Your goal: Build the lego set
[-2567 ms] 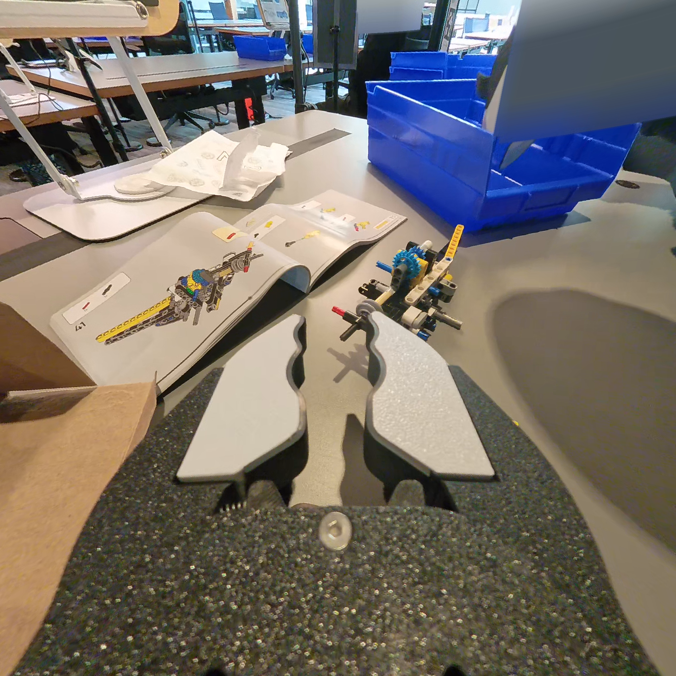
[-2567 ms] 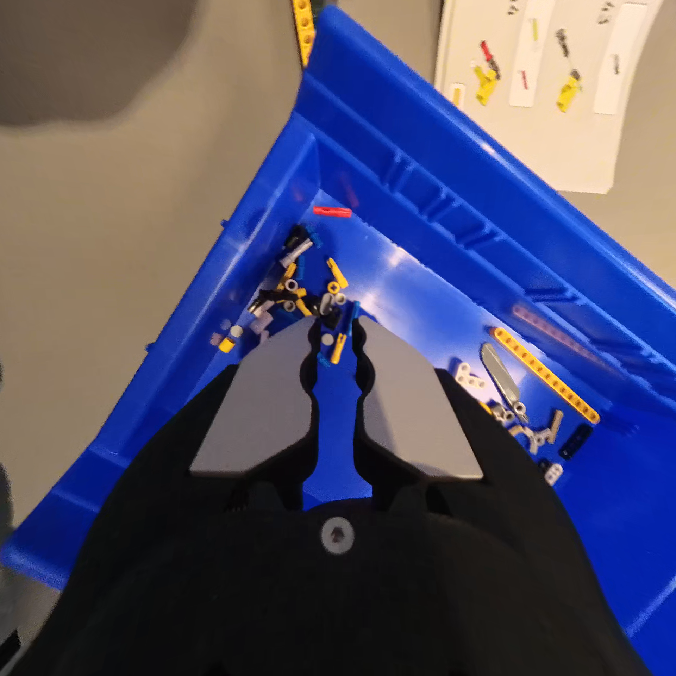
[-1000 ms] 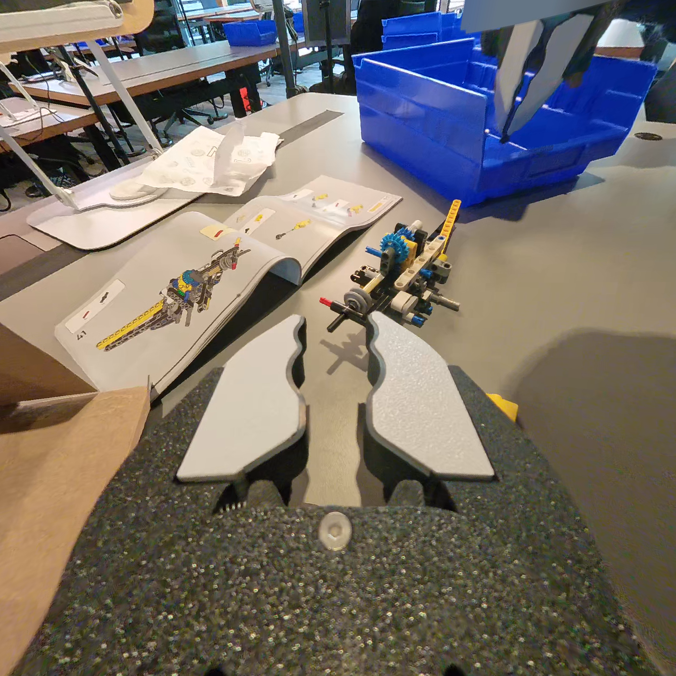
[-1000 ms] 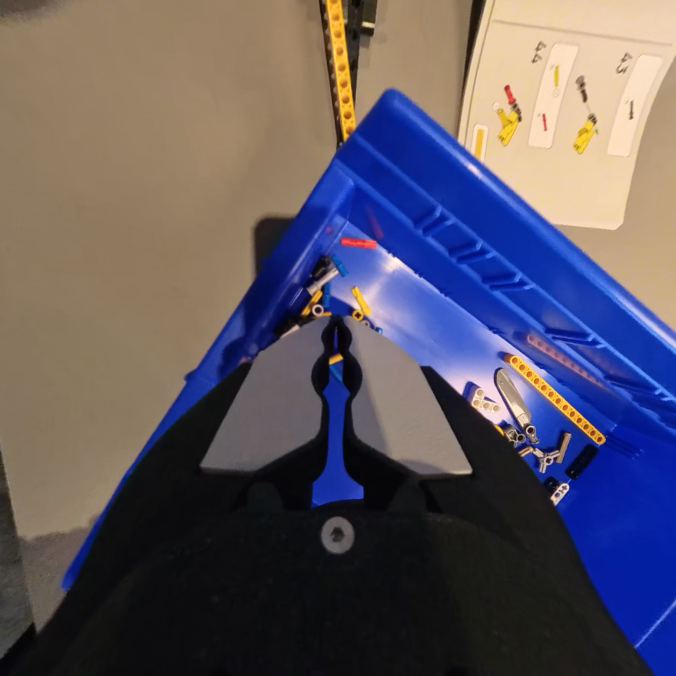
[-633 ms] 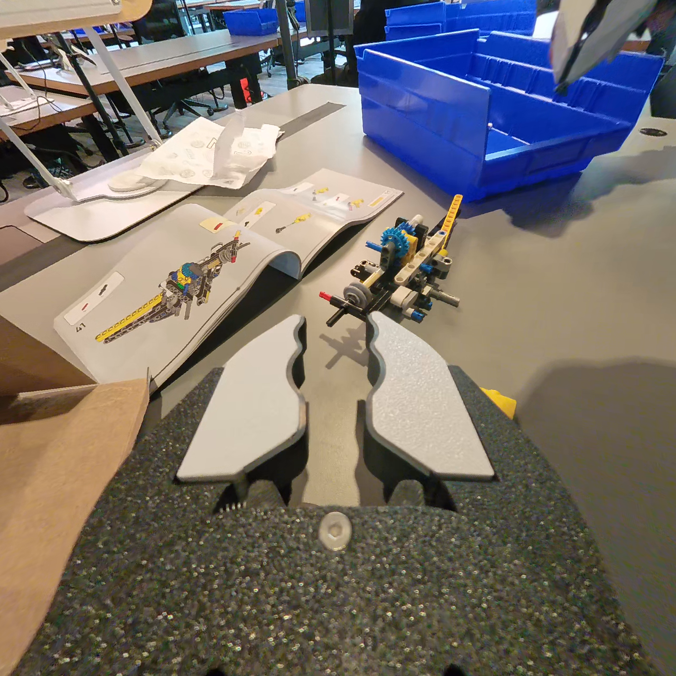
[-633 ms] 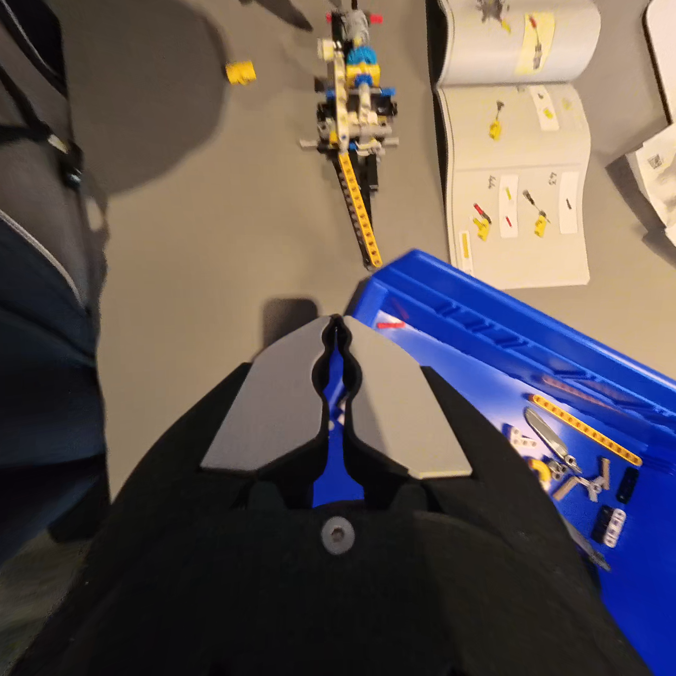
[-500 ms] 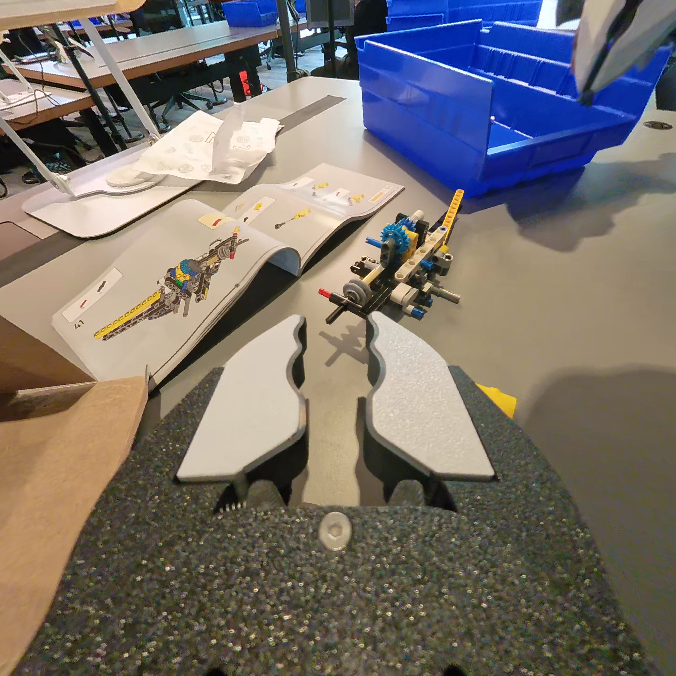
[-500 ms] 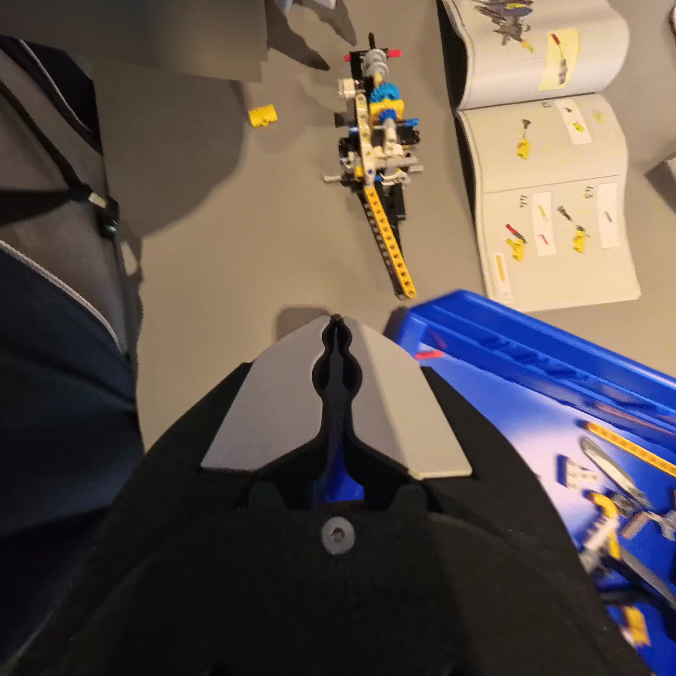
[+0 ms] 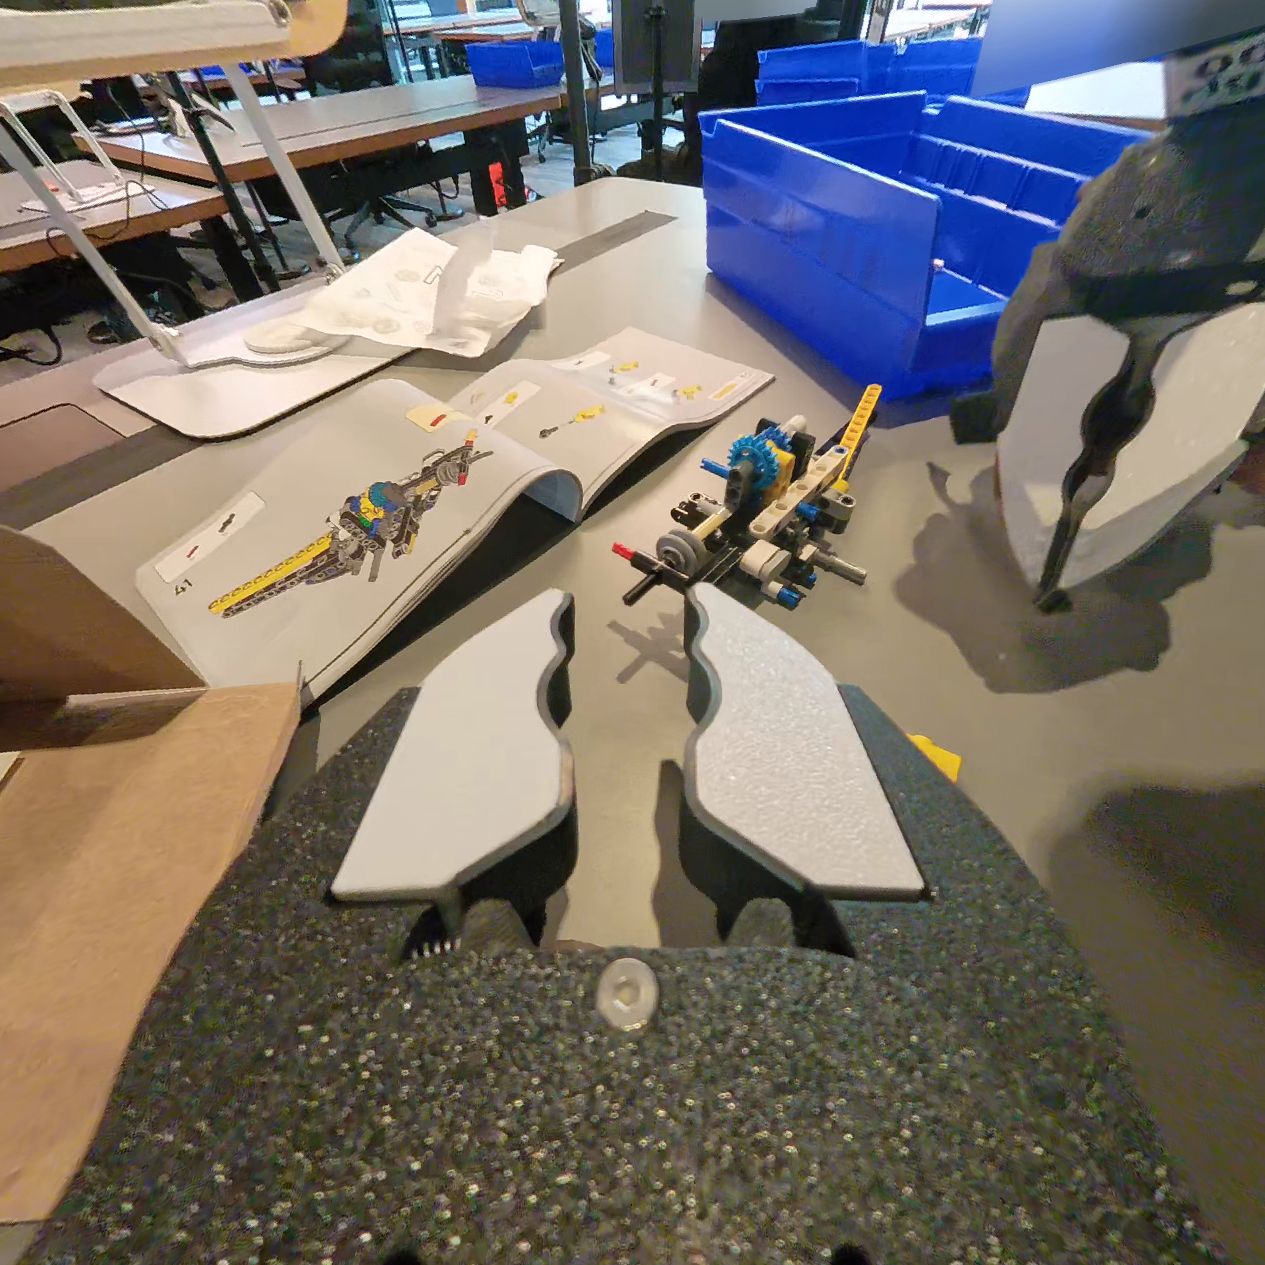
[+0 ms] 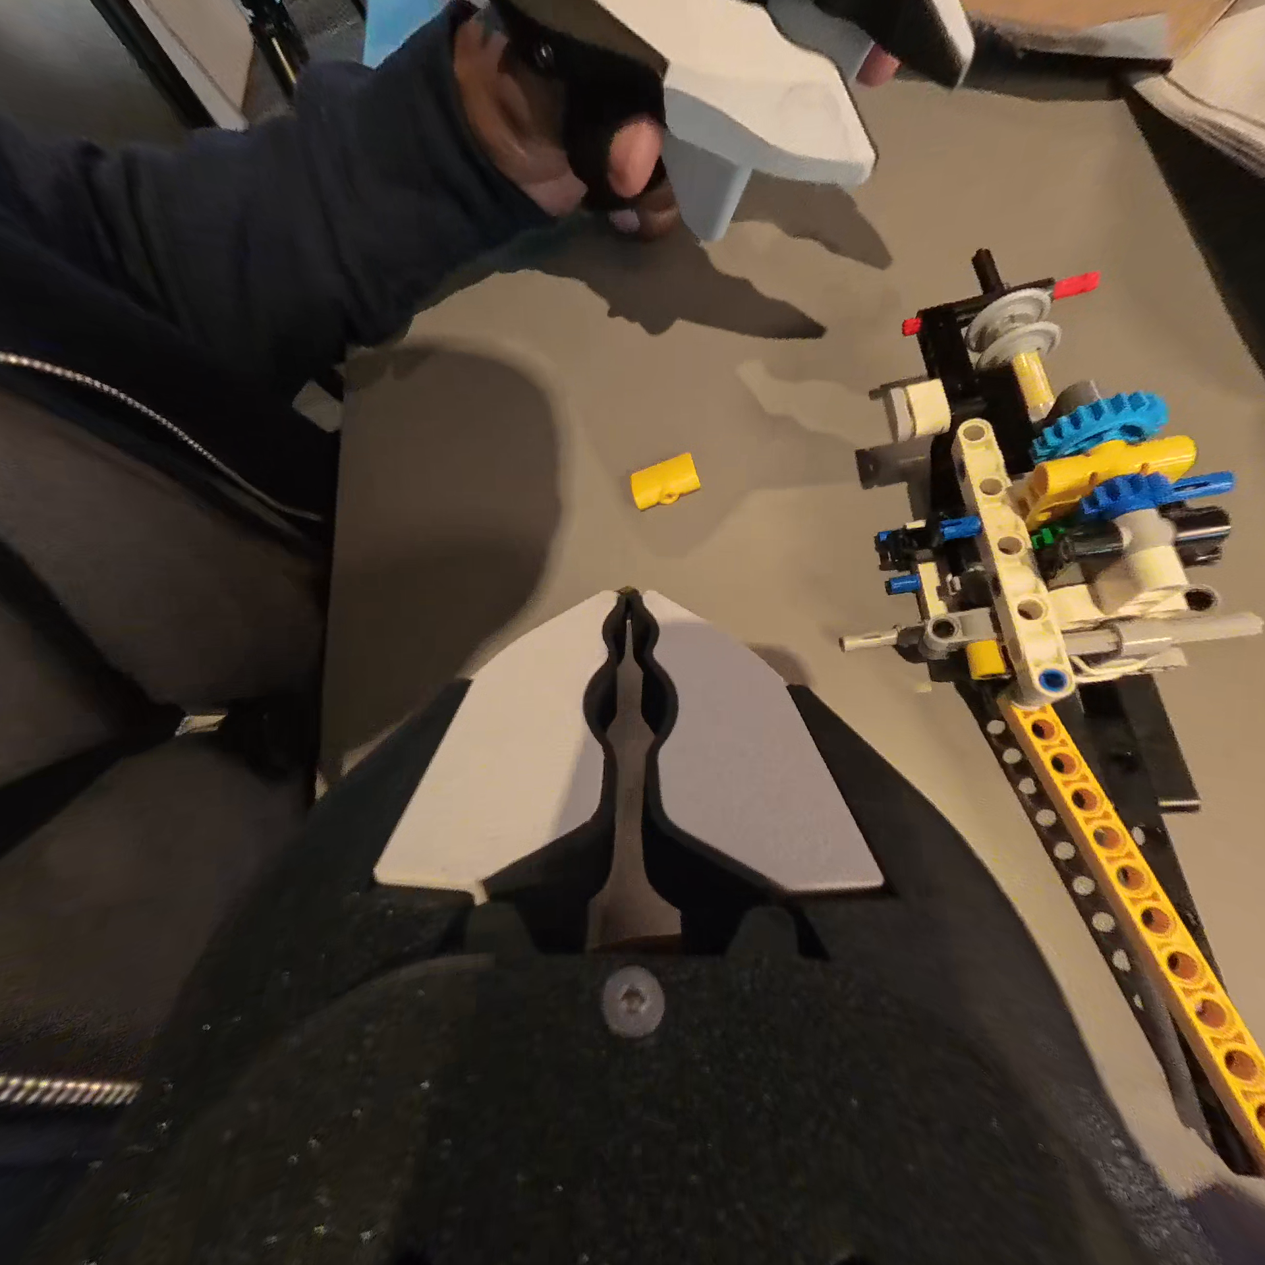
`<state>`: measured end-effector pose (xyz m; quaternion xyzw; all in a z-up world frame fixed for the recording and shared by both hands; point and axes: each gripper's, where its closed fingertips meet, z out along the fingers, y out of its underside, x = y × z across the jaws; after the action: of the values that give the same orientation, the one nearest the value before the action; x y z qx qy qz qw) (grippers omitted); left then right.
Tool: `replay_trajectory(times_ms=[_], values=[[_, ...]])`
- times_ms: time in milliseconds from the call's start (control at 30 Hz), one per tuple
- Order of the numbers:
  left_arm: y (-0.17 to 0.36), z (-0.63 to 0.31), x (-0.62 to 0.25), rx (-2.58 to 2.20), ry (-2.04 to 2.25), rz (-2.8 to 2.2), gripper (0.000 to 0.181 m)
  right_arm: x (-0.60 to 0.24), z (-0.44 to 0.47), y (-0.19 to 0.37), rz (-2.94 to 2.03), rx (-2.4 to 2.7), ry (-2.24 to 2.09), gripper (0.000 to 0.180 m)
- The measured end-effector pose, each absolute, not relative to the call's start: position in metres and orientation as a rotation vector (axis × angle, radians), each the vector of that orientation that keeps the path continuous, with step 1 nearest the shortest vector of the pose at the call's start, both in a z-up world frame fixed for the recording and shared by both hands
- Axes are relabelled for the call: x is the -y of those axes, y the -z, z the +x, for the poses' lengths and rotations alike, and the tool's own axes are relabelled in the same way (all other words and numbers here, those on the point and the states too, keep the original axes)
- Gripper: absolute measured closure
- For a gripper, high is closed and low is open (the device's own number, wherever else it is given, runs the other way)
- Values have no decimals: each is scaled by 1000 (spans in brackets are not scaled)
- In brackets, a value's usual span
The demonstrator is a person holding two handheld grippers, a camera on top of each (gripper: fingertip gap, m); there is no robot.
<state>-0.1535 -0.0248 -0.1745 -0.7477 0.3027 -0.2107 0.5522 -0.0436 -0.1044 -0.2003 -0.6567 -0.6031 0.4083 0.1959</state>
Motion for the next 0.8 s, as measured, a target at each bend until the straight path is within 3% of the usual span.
replay_trajectory(times_ms=[800], values=[[176,-153,20,-694,546,-1792,150,86,-40,217,-1914,1562,-1250,178]])
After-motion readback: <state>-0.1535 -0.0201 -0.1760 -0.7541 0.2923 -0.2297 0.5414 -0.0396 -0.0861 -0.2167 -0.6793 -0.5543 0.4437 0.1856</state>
